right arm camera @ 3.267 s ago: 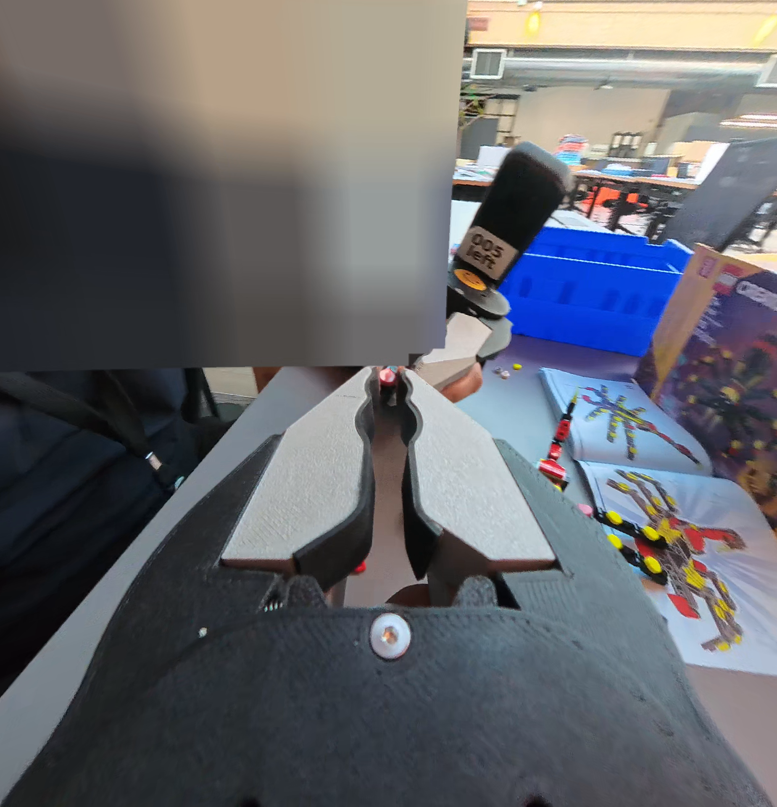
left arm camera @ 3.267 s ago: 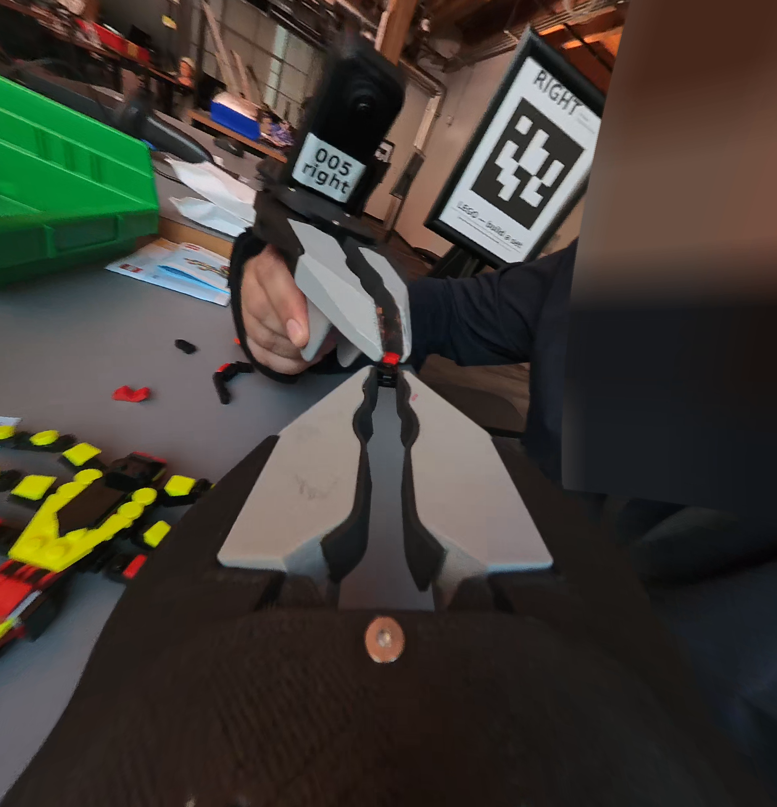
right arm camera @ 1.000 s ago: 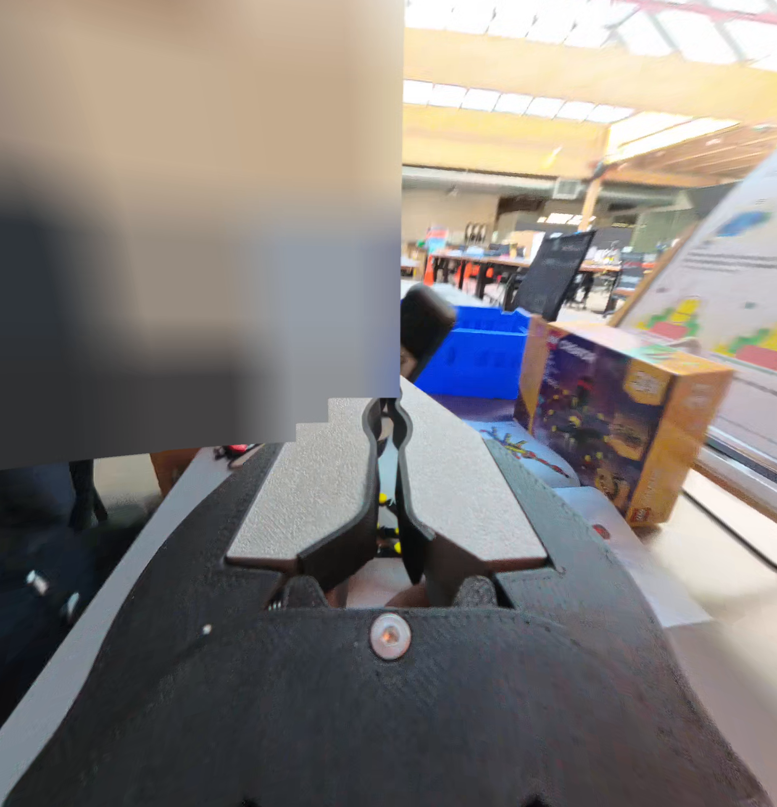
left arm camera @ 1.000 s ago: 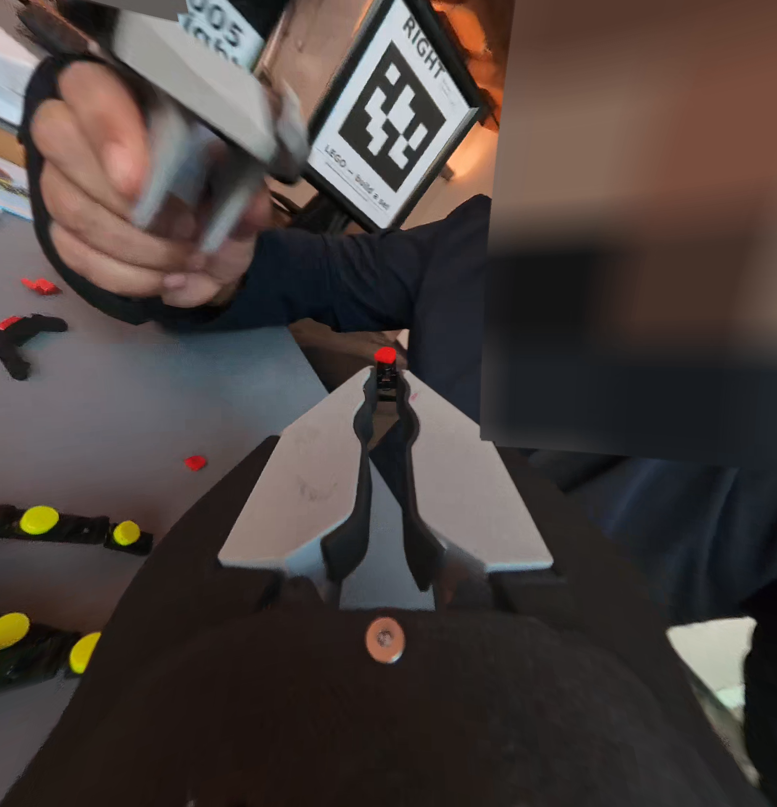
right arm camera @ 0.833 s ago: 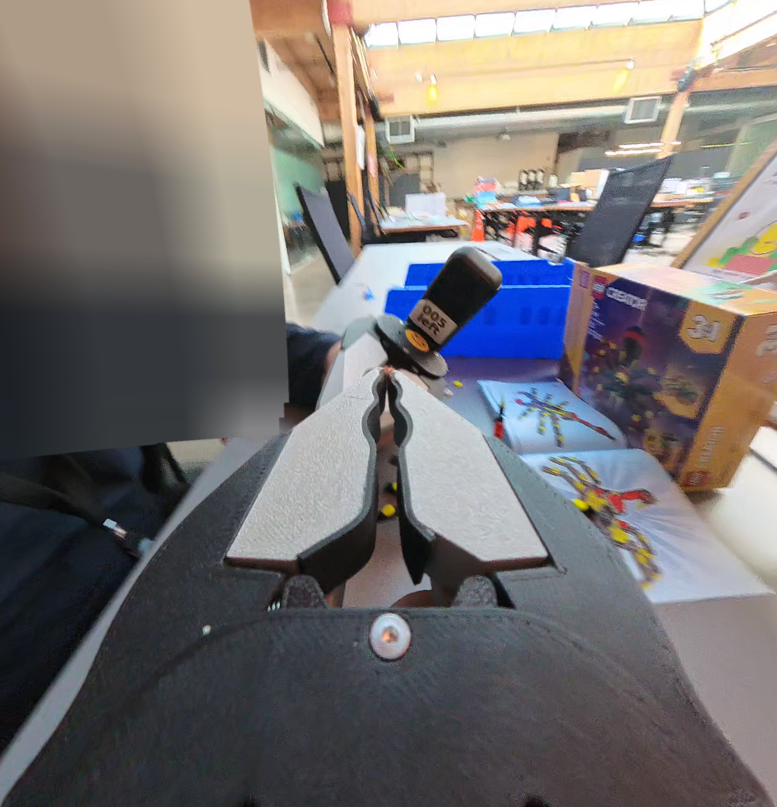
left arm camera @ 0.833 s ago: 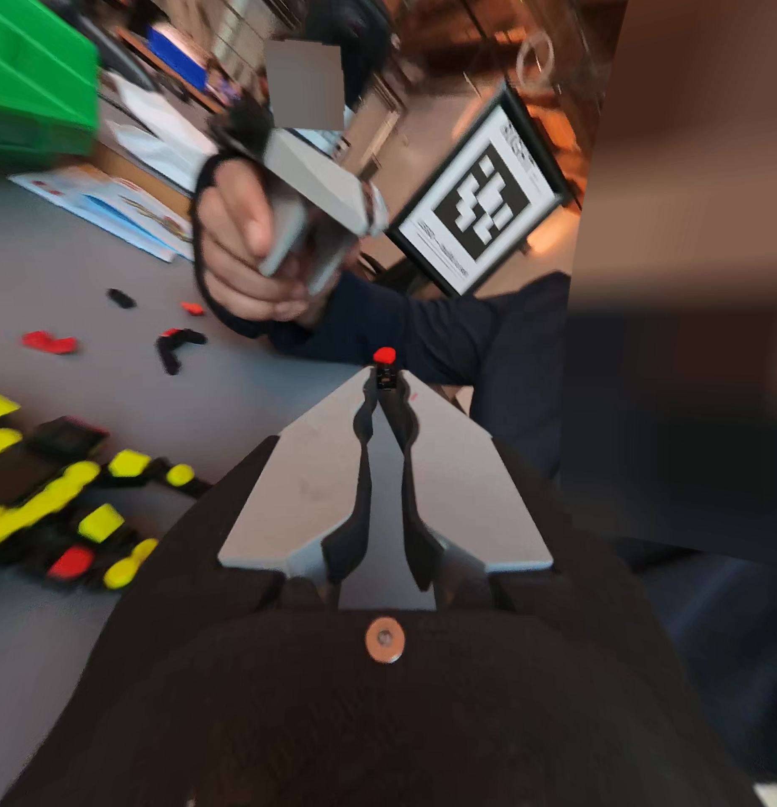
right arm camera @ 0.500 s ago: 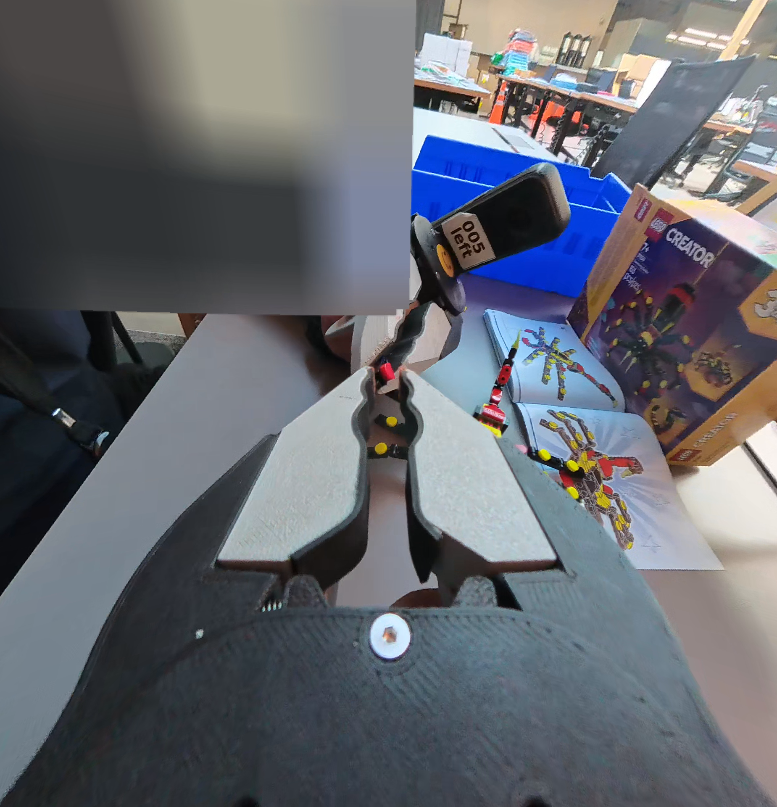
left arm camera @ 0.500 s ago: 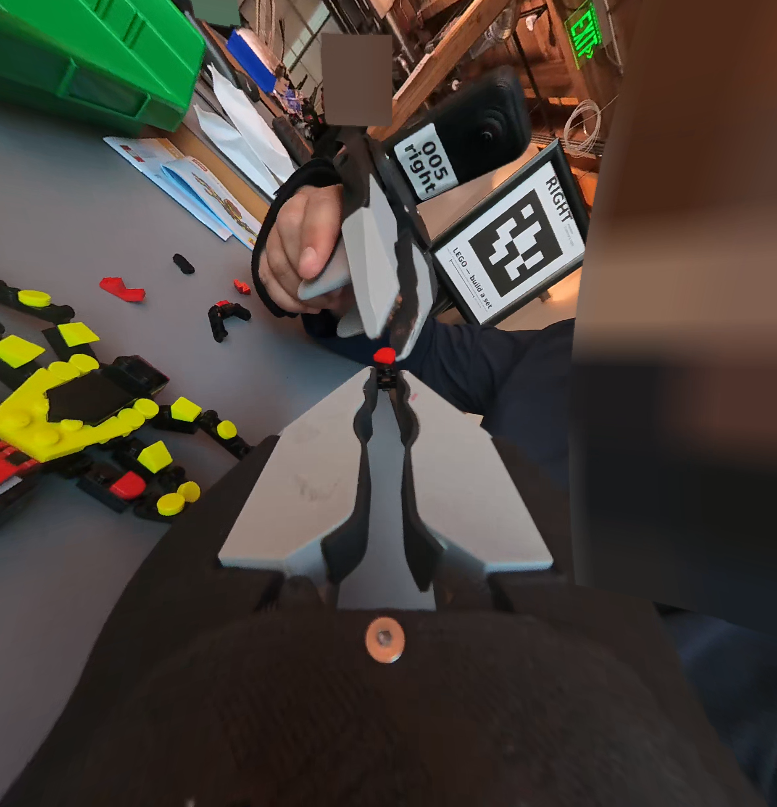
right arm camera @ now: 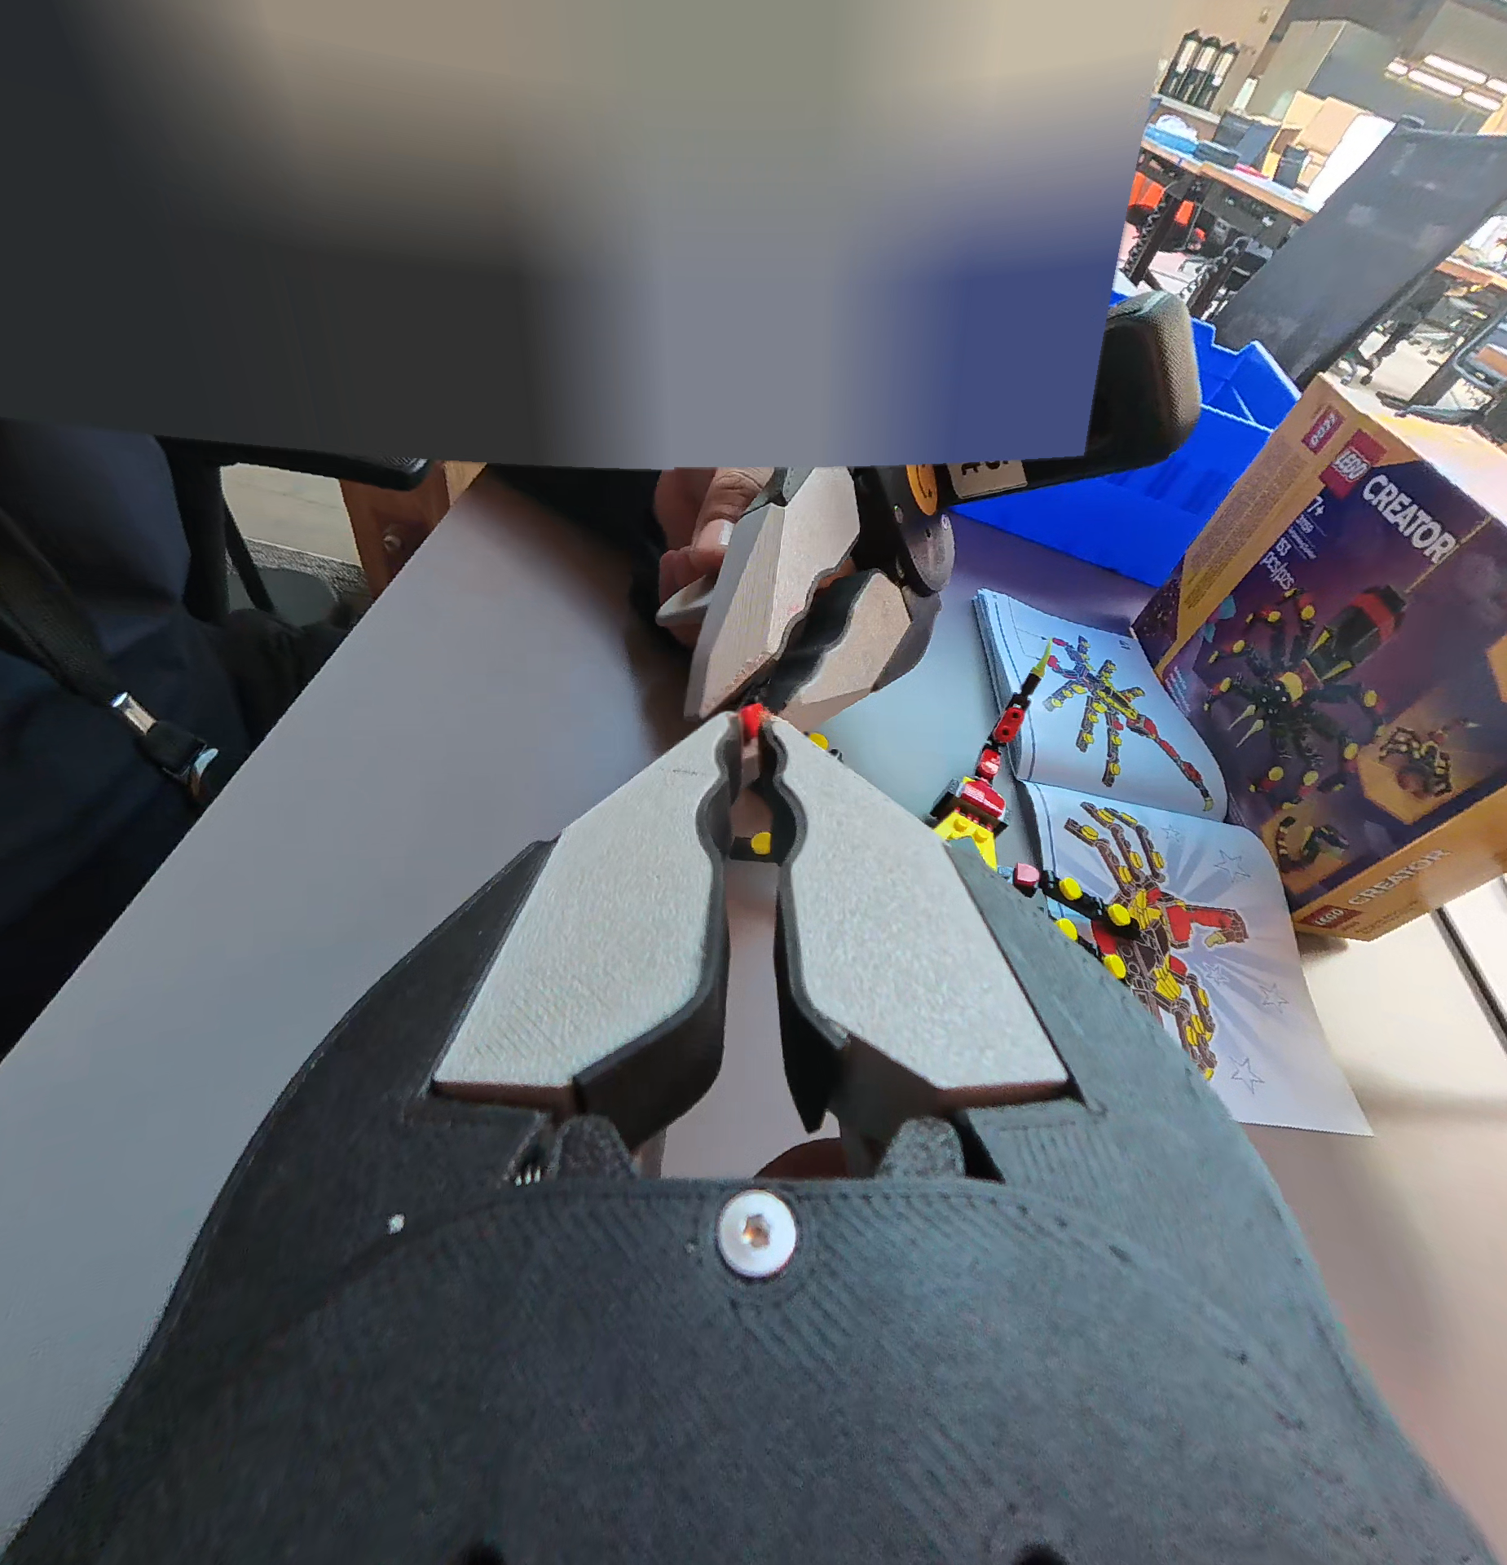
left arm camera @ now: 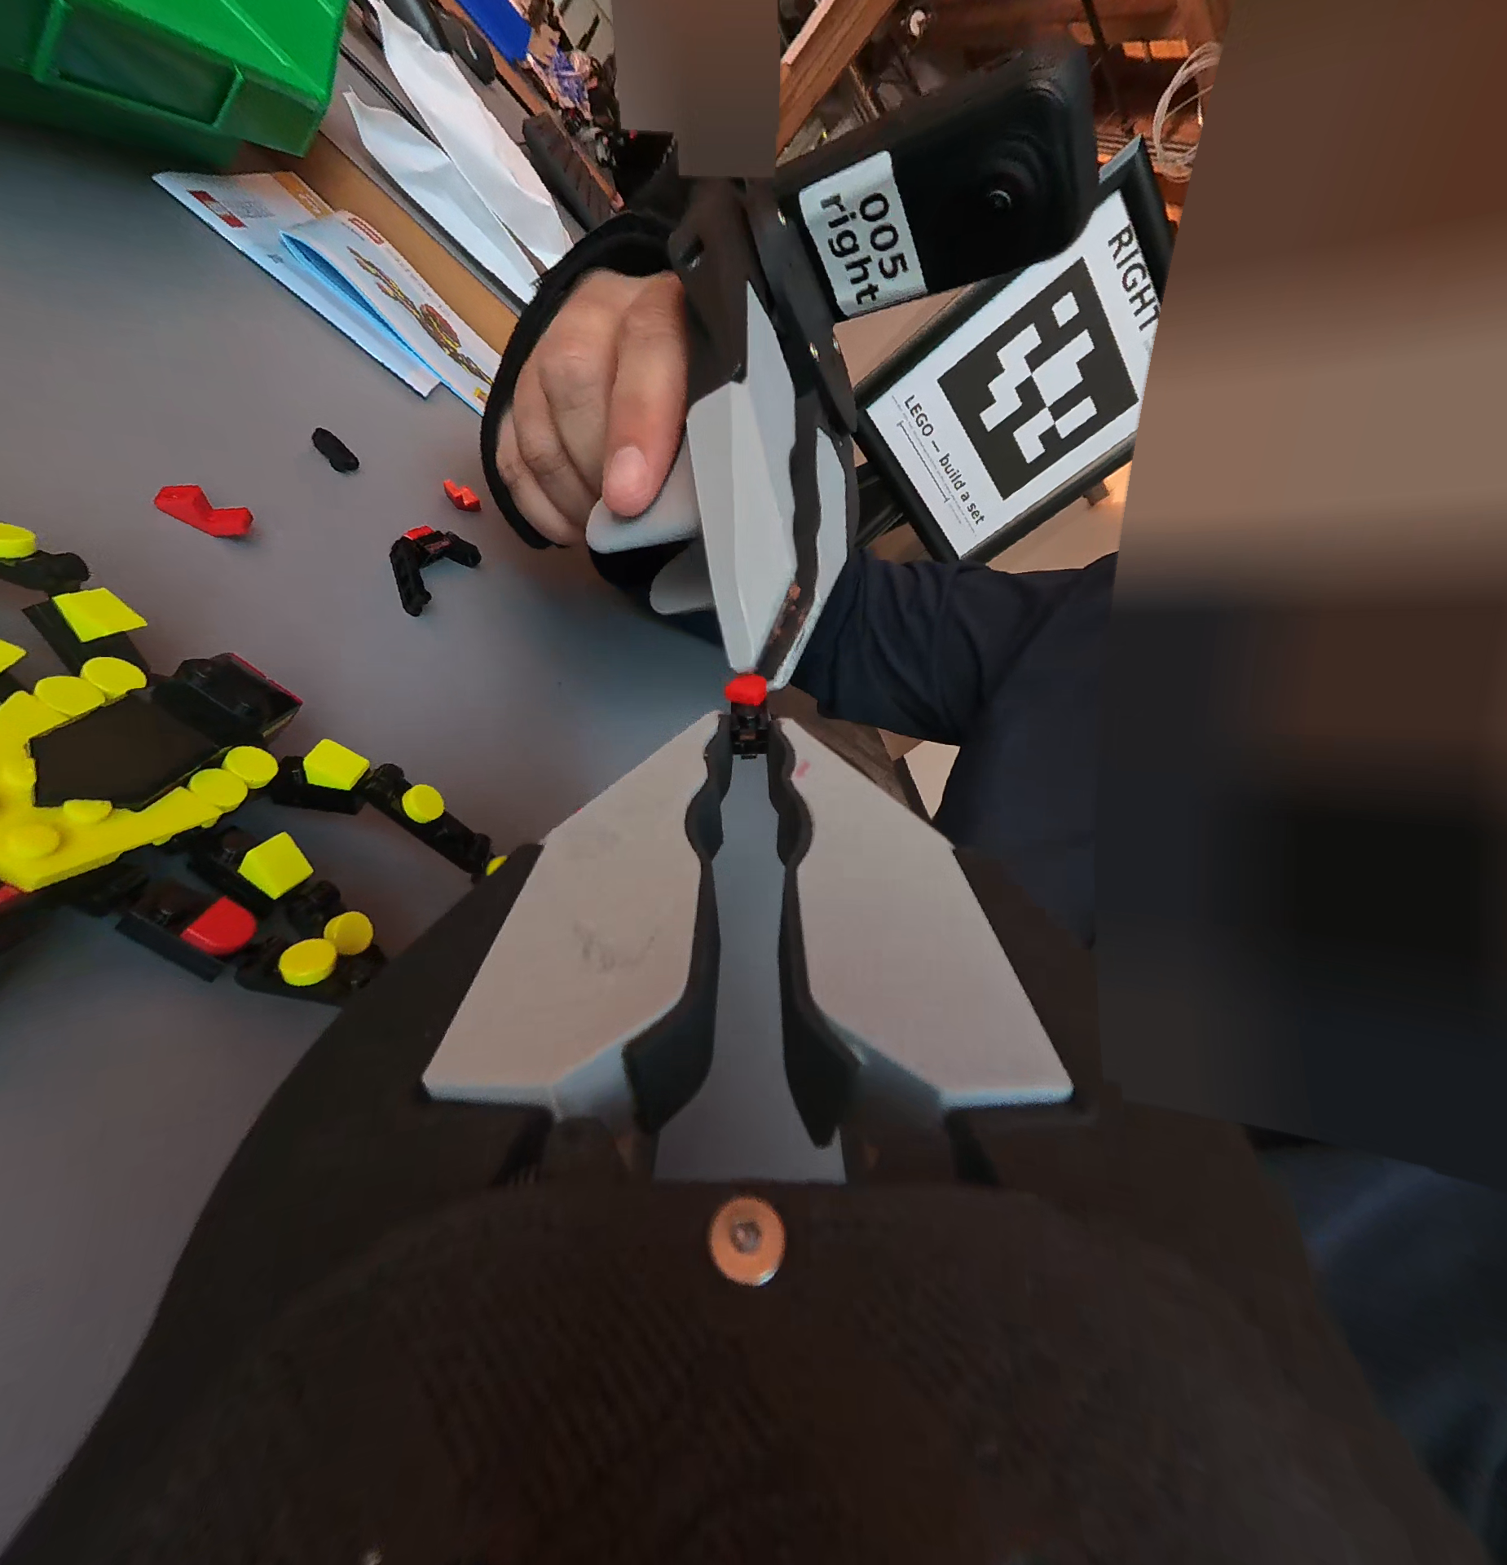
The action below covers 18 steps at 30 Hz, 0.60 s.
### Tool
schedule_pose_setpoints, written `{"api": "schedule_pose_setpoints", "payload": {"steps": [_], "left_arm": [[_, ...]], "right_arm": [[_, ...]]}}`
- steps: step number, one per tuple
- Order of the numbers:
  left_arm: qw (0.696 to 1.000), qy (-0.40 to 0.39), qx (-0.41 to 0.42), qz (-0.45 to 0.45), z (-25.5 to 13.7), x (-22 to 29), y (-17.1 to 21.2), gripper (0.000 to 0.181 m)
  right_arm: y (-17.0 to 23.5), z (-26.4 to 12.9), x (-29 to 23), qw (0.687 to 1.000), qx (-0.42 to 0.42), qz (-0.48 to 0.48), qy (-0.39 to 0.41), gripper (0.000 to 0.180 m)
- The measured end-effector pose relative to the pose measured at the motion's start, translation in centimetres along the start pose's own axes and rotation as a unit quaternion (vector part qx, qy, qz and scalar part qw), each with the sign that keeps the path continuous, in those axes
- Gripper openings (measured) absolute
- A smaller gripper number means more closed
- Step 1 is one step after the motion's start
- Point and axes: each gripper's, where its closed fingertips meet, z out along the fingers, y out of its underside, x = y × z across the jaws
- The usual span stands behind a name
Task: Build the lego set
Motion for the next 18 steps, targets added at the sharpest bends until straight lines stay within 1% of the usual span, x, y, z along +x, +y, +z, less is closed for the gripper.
{"api": "schedule_pose_setpoints", "payload": {"steps": [1,4,6,15,18], "left_arm": [[1.000,0.005,-0.008,0.001,0.1,0.2,0.2,0.004],[1.000,0.006,-0.025,0.008,0.3,0.4,0.8,0.004],[0.999,0.009,-0.028,0.011,0.4,0.5,0.9,0.005],[0.998,0.020,-0.061,0.018,0.9,1.0,1.9,0.004],[0.995,0.038,-0.094,0.012,1.3,1.6,3.1,0.004]], "right_arm": [[0.0,-0.1,0.0,1.000,0.000,-0.002,0.001,0.000],[-0.3,-0.3,-0.4,1.000,0.010,0.000,-0.013,0.000],[-0.1,-0.2,-0.6,1.000,-0.001,0.001,-0.018,0.005],[0.3,0.0,-2.3,0.998,-0.001,-0.008,-0.068,0.000],[0.4,0.1,-3.3,0.995,0.003,-0.017,-0.094,0.008]]}}
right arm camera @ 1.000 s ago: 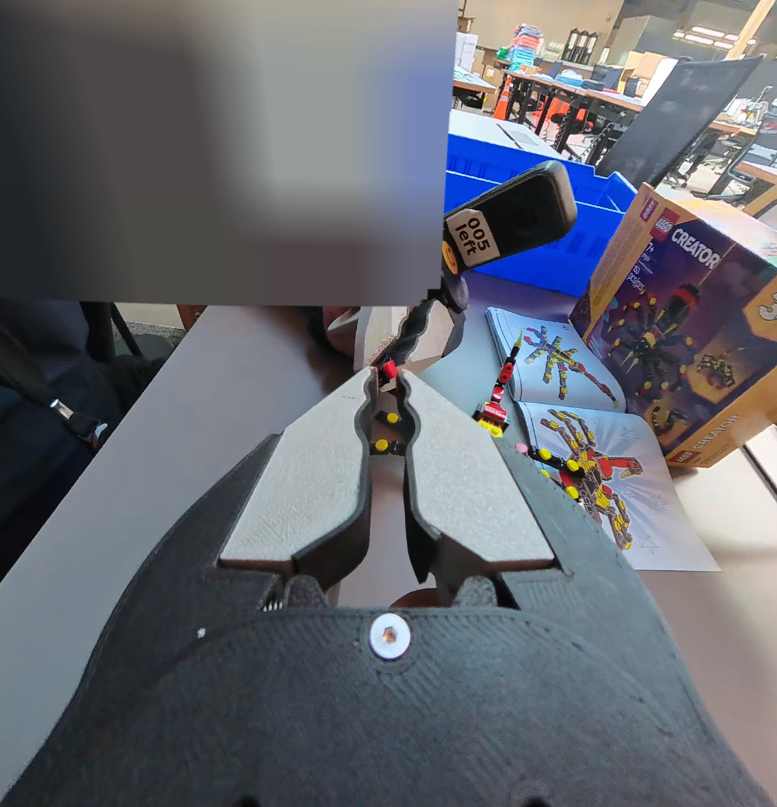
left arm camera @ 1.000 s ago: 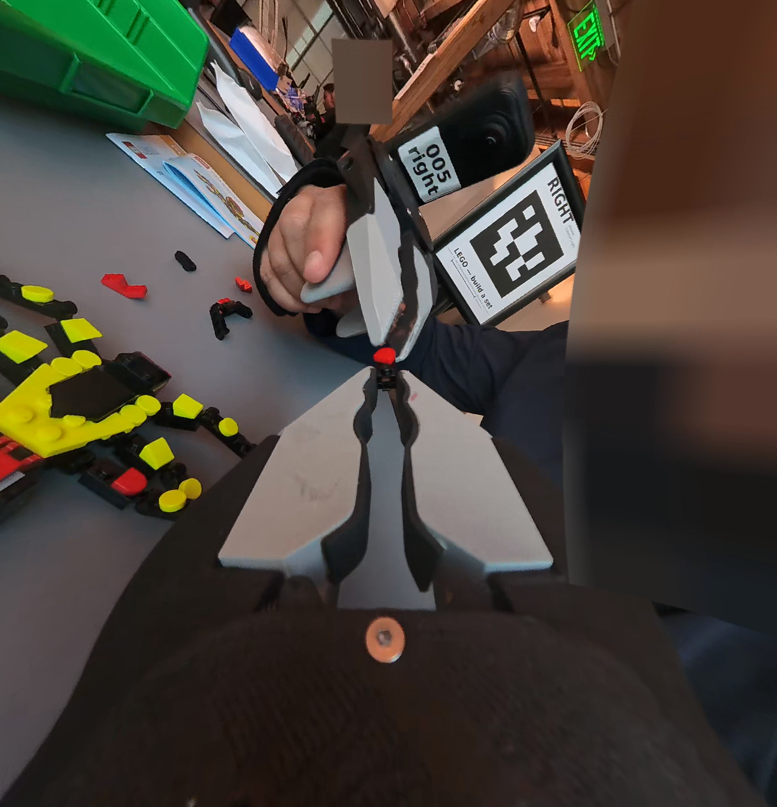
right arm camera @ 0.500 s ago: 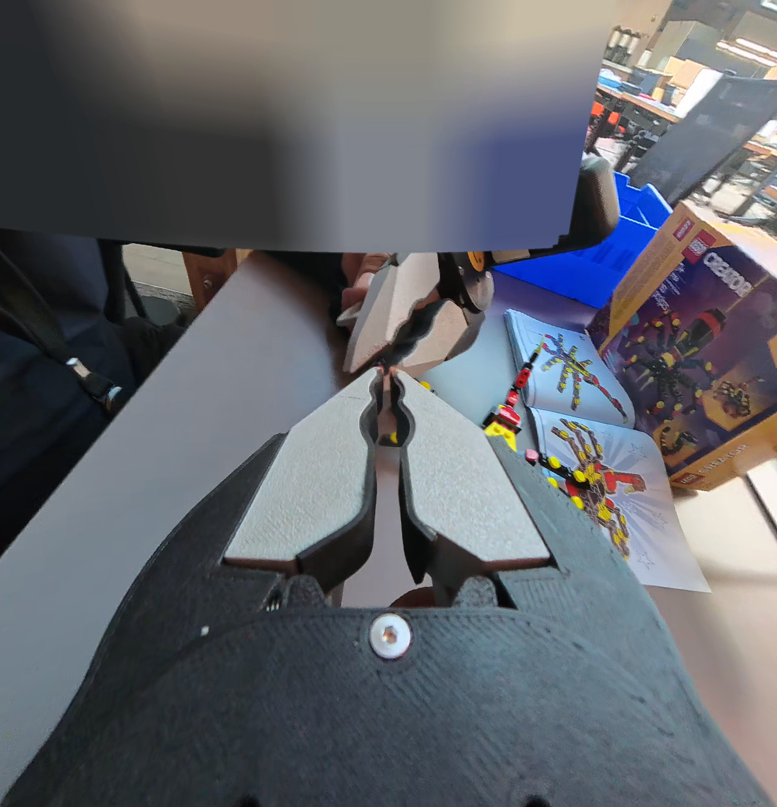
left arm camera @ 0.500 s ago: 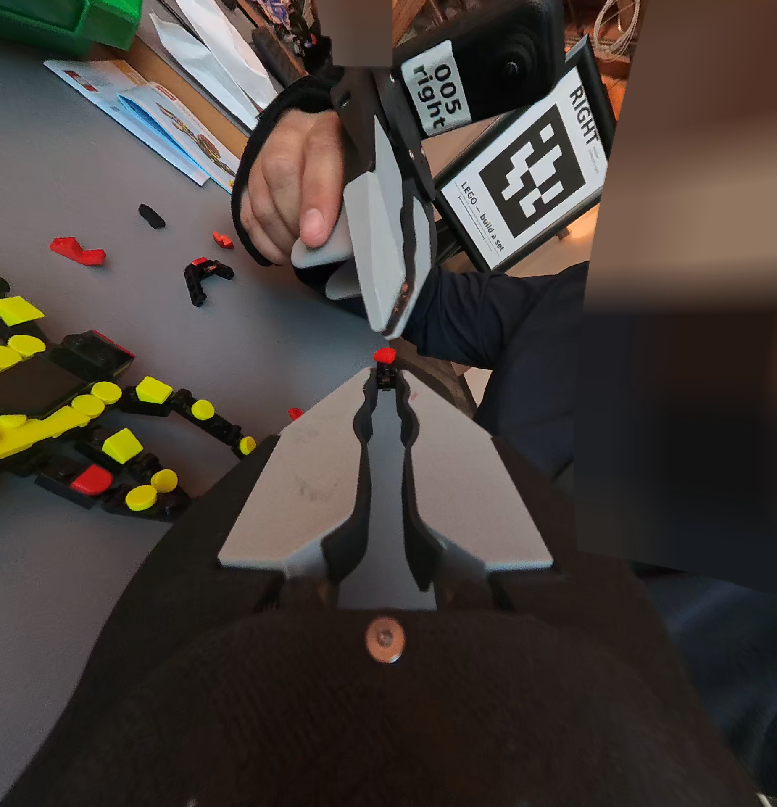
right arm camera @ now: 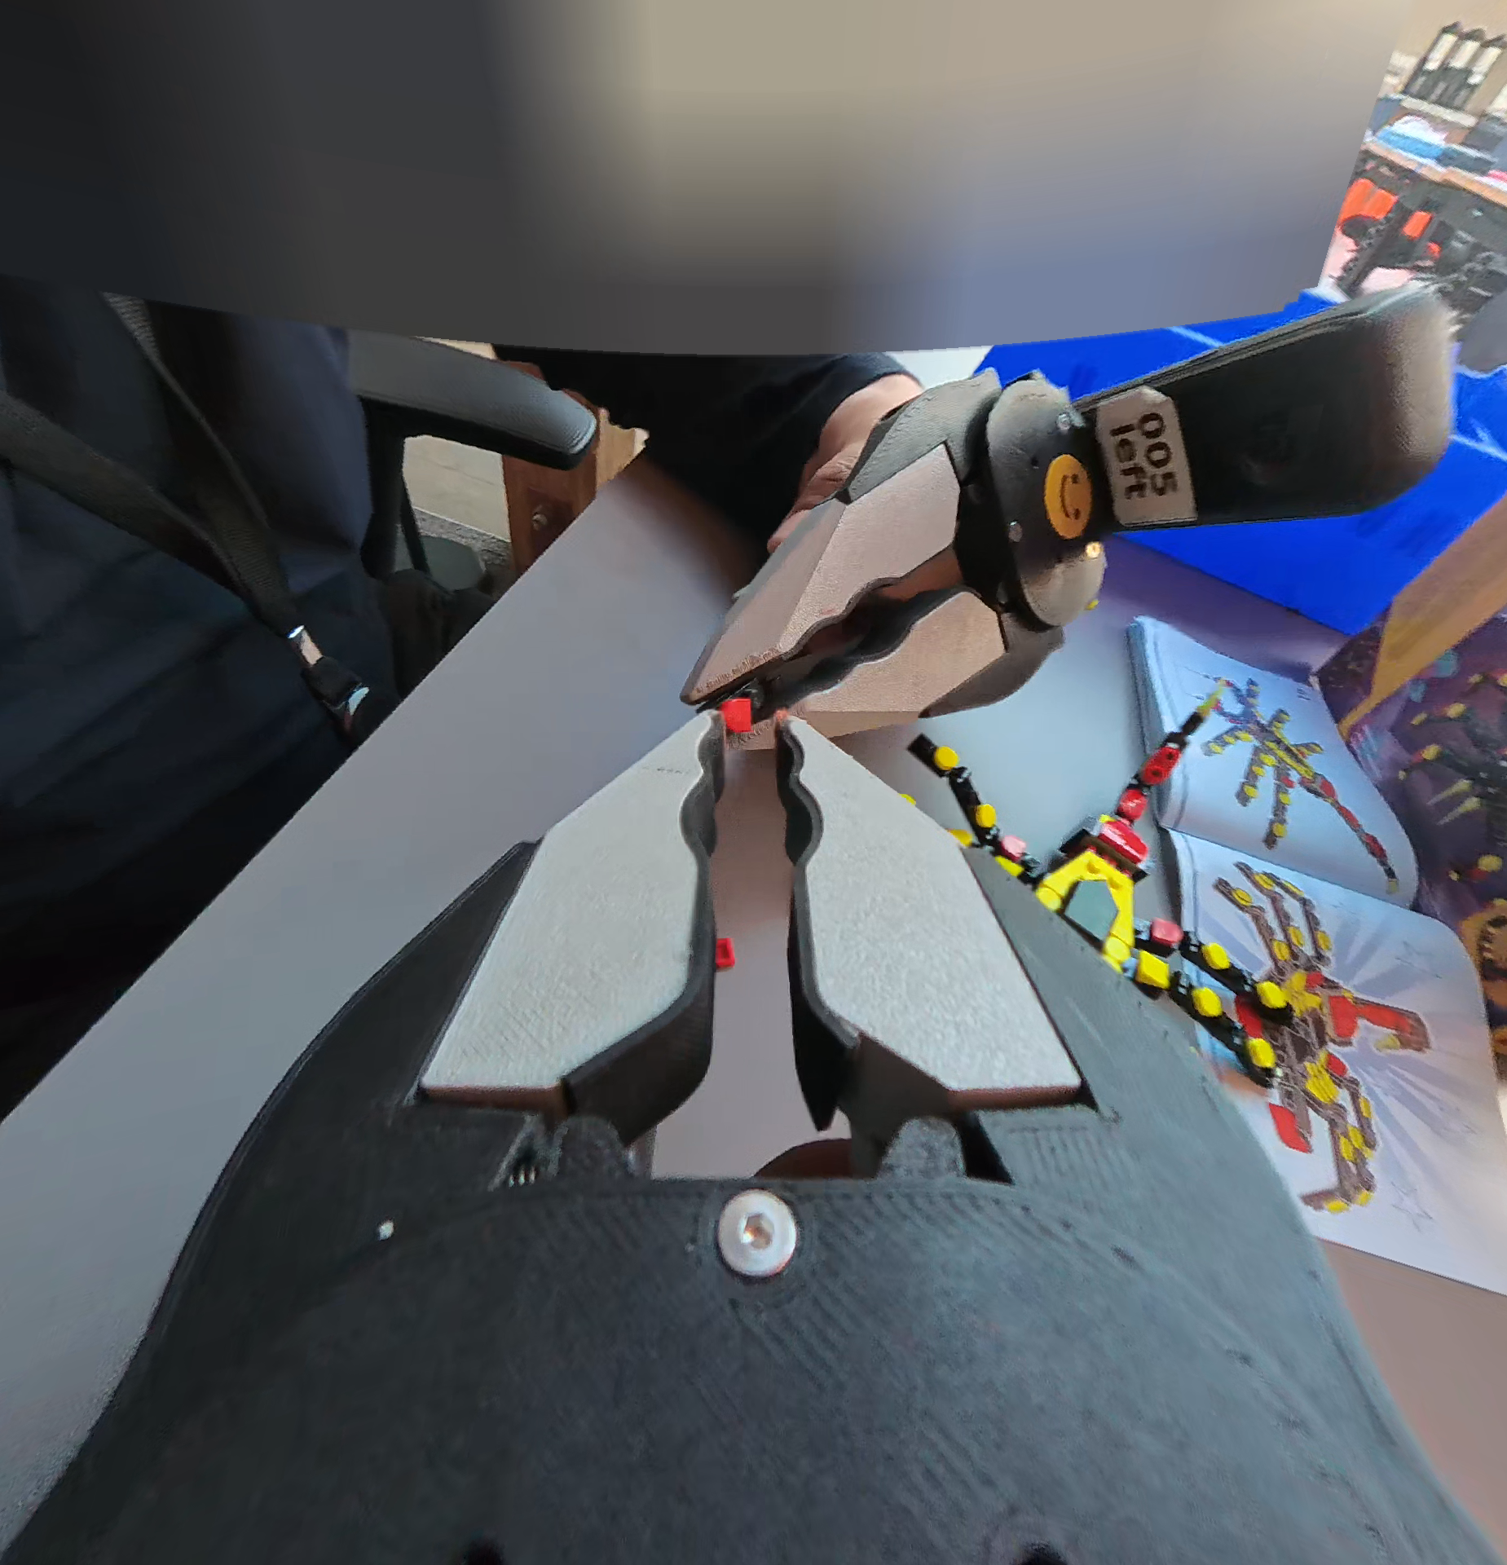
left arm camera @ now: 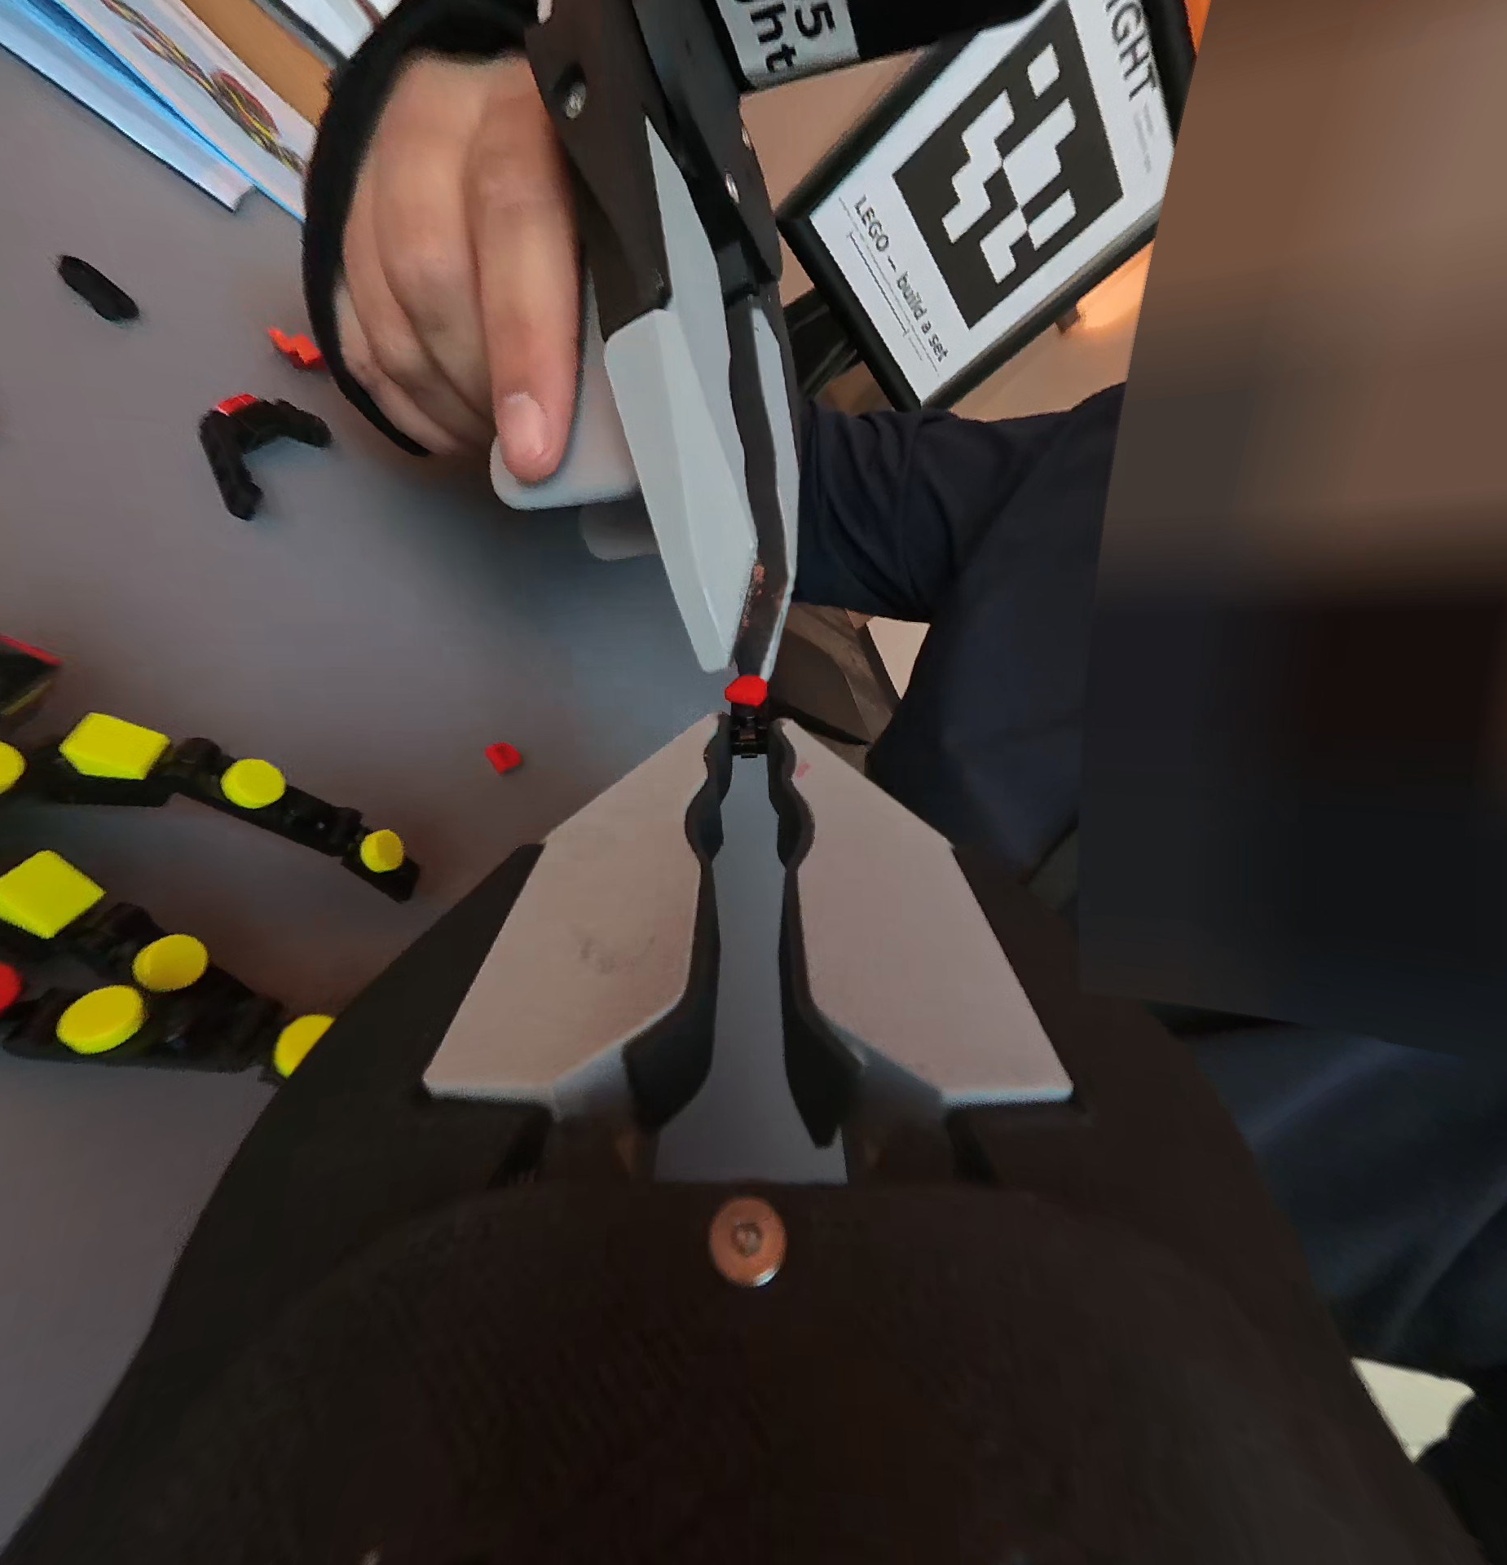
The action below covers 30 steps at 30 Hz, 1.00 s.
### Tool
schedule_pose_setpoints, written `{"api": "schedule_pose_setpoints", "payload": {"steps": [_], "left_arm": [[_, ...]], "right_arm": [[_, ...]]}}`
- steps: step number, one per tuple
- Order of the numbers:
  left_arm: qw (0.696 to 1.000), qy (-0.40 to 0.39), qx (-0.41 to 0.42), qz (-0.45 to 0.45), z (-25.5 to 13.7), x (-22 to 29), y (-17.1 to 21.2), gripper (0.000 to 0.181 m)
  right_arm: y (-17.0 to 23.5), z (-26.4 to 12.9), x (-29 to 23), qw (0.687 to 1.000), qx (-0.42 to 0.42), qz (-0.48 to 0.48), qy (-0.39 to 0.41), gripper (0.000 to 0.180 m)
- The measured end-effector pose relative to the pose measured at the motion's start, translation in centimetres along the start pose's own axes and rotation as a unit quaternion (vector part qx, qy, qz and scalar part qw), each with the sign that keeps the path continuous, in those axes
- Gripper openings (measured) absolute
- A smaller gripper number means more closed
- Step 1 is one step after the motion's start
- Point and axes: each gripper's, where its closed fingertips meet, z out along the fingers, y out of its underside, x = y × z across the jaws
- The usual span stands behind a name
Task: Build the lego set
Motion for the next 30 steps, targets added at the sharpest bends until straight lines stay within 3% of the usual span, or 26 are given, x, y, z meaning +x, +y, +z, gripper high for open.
{"api": "schedule_pose_setpoints", "payload": {"steps": [20,24,30], "left_arm": [[0.999,-0.033,-0.039,-0.016,0.4,-1.0,1.2,0.003],[0.999,-0.036,-0.011,-0.023,-0.2,-1.2,0.5,0.003],[0.999,-0.026,-0.020,-0.015,-0.1,-0.7,0.7,0.003]], "right_arm": [[1.7,0.8,-1.3,0.985,-0.110,-0.133,0.023,0.004],[1.5,0.7,-0.5,0.976,-0.120,-0.168,0.066,0.003],[1.2,1.0,-0.9,0.986,-0.078,-0.135,0.049,0.003]]}}
